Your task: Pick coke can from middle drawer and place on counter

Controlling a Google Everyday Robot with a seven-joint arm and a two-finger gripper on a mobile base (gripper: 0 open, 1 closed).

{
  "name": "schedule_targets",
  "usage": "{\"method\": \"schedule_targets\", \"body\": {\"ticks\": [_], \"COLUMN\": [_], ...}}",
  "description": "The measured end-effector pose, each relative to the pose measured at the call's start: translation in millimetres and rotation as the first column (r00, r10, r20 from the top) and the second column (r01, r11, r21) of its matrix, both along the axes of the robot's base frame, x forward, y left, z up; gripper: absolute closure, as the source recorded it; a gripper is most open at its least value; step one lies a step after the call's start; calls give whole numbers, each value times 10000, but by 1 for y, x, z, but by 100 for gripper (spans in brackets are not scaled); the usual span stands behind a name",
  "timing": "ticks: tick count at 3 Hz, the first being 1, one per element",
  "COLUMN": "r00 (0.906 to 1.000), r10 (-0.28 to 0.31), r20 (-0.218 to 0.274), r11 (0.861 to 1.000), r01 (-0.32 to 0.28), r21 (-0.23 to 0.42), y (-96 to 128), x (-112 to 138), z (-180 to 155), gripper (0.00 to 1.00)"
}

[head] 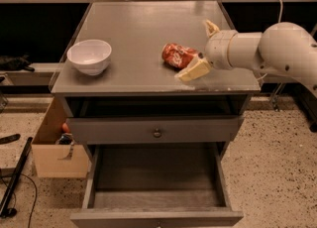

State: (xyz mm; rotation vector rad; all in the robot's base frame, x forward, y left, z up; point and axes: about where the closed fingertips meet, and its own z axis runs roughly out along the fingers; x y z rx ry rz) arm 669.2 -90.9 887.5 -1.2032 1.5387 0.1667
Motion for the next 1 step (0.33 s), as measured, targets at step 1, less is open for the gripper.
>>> {"method": "schedule_targets", "body": {"ticks": [1], "r00": [10000], "r10": [0], "r20": [0], "r11": [10000], "r01": [0], "r21": [0], "y": [0], "x": [0], "z": [0], "gripper": [0]}}
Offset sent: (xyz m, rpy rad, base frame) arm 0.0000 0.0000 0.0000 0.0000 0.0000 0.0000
